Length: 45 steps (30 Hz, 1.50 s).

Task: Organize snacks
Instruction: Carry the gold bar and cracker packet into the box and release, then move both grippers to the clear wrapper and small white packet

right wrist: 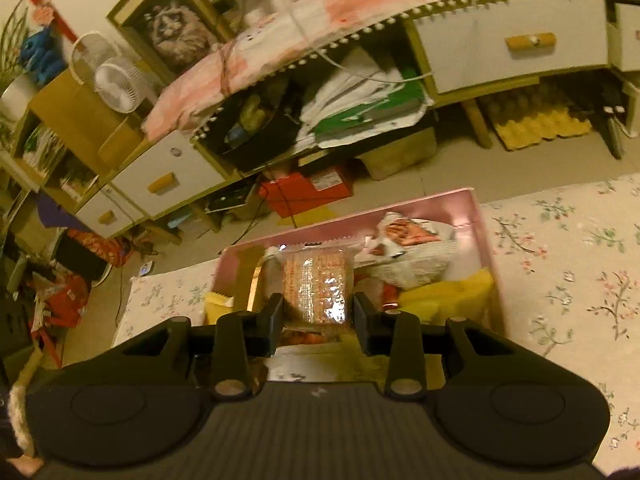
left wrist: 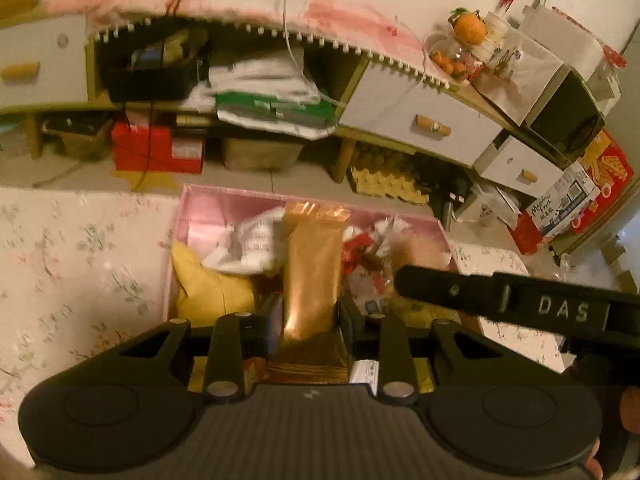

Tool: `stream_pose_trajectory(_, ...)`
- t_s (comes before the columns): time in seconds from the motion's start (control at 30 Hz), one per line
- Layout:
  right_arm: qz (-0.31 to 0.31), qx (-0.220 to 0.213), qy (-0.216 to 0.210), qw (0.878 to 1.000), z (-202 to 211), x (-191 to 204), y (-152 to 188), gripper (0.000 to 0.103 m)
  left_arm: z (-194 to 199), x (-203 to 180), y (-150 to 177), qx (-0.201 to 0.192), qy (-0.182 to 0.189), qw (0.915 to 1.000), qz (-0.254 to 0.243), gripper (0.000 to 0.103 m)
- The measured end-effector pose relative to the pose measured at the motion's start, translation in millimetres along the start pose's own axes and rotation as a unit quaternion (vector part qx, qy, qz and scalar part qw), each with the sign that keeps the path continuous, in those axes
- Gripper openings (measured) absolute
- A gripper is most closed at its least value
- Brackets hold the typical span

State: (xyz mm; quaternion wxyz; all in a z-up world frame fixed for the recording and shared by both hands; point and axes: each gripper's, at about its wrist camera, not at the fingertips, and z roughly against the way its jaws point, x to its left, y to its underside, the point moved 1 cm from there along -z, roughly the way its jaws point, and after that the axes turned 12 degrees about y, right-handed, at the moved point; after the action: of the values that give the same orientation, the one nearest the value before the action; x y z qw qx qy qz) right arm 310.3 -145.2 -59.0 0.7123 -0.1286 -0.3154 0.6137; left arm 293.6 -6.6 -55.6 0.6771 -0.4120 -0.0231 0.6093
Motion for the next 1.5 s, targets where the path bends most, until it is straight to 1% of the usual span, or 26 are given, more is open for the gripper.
stream_pose_trajectory(0.03, 0.001, -0.003, 0.004, 1.000, 3, 2, -2, 0.038, 8, -5, -2, -0.008, 0.006, 0.9999, -0.008, 0.044)
stream_pose_trajectory(0.07, 0.001, -0.010, 0.006, 1.000, 7, 2, -4, 0.038, 14, -9, -4, -0.014, 0.014, 0.9997, -0.012, 0.045)
stream_pose_trajectory(0.13, -0.004, -0.016, -0.003, 1.000, 20, 2, -7, 0.038, 27, -17, -9, -0.026, 0.016, 0.9994, -0.017, 0.050)
stream_pose_trajectory(0.23, -0.014, -0.020, 0.005, 1.000, 39, 1, -9, 0.038, 48, -28, -13, -0.033, 0.014, 0.9992, -0.015, 0.050)
stream_pose_trajectory(0.33, -0.013, -0.018, 0.019, 1.000, 59, 2, -5, 0.038, 69, -41, -11, -0.035, 0.003, 0.9992, -0.021, 0.050)
stream_pose_trajectory(0.47, 0.002, -0.017, 0.048, 0.999, 93, 6, 5, 0.043, 97, -61, 6, -0.030, -0.001, 0.9992, -0.025, 0.052)
stream_pose_trajectory(0.5, 0.007, -0.018, 0.057, 0.998, 102, 7, 8, 0.047, 100, -64, 11, -0.028, -0.002, 0.9993, -0.023, 0.053)
stream_pose_trajectory(0.57, 0.014, -0.018, 0.068, 0.997, 119, 6, 17, 0.051, 103, -71, 27, -0.008, -0.011, 0.9997, -0.022, 0.054)
stream_pose_trajectory(0.67, 0.003, -0.006, 0.071, 0.997, 137, -3, 37, 0.052, 107, -77, 47, 0.010, -0.025, 0.9994, -0.023, 0.054)
stream_pose_trajectory(0.77, 0.013, 0.018, 0.076, 0.997, 139, -7, 57, 0.054, 114, -84, 68, 0.018, -0.026, 0.9991, -0.028, 0.058)
stream_pose_trajectory(0.83, 0.029, 0.017, 0.085, 0.996, 142, -11, 73, 0.056, 118, -87, 79, 0.020, -0.027, 0.9991, -0.025, 0.066)
stream_pose_trajectory(0.87, 0.038, 0.017, 0.093, 0.995, 142, -12, 78, 0.056, 119, -88, 84, 0.022, -0.028, 0.9992, -0.020, 0.068)
stream_pose_trajectory(0.93, 0.059, 0.015, 0.125, 0.990, 140, -14, 82, 0.056, 118, -87, 98, 0.028, -0.030, 0.9991, 0.001, 0.071)
stream_pose_trajectory(0.97, 0.062, 0.007, 0.132, 0.989, 142, -14, 83, 0.060, 118, -88, 107, 0.034, -0.031, 0.9989, 0.014, 0.071)
stream_pose_trajectory(1.0, 0.063, 0.002, 0.135, 0.989, 143, -15, 82, 0.062, 116, -89, 113, 0.041, -0.031, 0.9983, 0.028, 0.074)
stream_pose_trajectory(1.07, 0.064, 0.003, 0.133, 0.989, 141, -17, 83, 0.062, 111, -86, 127, 0.055, -0.031, 0.9967, 0.050, 0.077)
stream_pose_trajectory(1.13, 0.073, 0.007, 0.133, 0.988, 140, -17, 88, 0.063, 107, -86, 139, 0.059, -0.044, 0.9956, 0.058, 0.082)
stream_pose_trajectory(1.2, 0.088, 0.010, 0.133, 0.987, 141, -15, 92, 0.068, 104, -83, 151, 0.058, -0.072, 0.9930, 0.073, 0.085)
stream_pose_trajectory(1.23, 0.096, 0.011, 0.133, 0.986, 139, -13, 93, 0.069, 103, -81, 155, 0.059, -0.080, 0.9916, 0.083, 0.086)
stream_pose_trajectory(1.37, 0.114, 0.014, 0.145, 0.983, 139, -13, 101, 0.070, 98, -78, 165, 0.064, -0.091, 0.9884, 0.103, 0.088)
stream_pose_trajectory(1.5, 0.119, 0.017, 0.151, 0.981, 140, -16, 102, 0.072, 97, -81, 172, 0.055, -0.110, 0.9875, 0.099, 0.092)
